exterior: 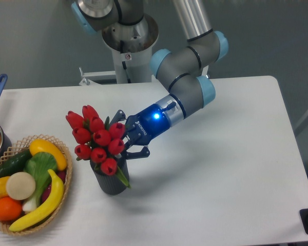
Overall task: Insert the flowers into the vase
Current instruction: 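Push the tulips deeper into the vase and settle them upright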
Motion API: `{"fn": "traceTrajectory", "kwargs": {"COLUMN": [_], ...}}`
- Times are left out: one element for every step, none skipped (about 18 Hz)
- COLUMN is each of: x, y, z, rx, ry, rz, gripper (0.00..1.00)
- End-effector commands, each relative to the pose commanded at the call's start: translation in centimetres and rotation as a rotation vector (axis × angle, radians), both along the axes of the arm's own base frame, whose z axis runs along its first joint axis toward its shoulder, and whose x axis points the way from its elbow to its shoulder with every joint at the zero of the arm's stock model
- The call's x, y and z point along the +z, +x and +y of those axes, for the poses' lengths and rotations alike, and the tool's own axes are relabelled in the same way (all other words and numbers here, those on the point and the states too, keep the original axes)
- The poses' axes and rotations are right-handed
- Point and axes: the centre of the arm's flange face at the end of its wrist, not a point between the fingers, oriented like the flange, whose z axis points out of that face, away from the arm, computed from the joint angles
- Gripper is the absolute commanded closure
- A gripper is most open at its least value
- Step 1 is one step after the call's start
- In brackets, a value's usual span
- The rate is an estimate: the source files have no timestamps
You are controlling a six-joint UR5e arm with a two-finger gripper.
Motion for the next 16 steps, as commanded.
{"fn": "traceTrajectory", "kwargs": {"x": [-0.1,-0.5,-0.8,-1.2,-1.4,-1.6,-1.7,-1.7,-1.7,-1.7,-1.8,-1.8,-1.9,-2.0,-2.0,-2.1], "y": [0.0,0.0,0.0,0.0,0.1,0.2,0.2,0.2,0.3,0.3,0.3,0.3,0.3,0.4,0.3,0.4], "z": [0.0,0.0,0.0,0.0,0.0,-0.1,-0.2,-0.2,-0.2,-0.2,-0.2,-0.3,-0.3,-0.3,-0.4,-0.4], "rx": [-0.001,-0.001,-0.002,-0.002,-0.002,-0.002,-0.002,-0.003,-0.003,-0.003,-0.001,-0.001,-0.001,-0.001,0.0,0.0], "ry": [0.002,0.005,0.006,0.006,0.006,0.005,0.006,0.006,0.006,0.006,0.005,0.004,0.003,0.004,0.006,0.007], "rz": [0.013,0.017,0.018,0.018,0.019,0.017,0.018,0.019,0.018,0.018,0.017,0.015,0.014,0.019,0.021,0.021], "gripper": [0.61,0.59,0.58,0.58,0.58,0.58,0.58,0.58,0.56,0.54,0.54,0.54,0.52,0.49,0.48,0.44]}}
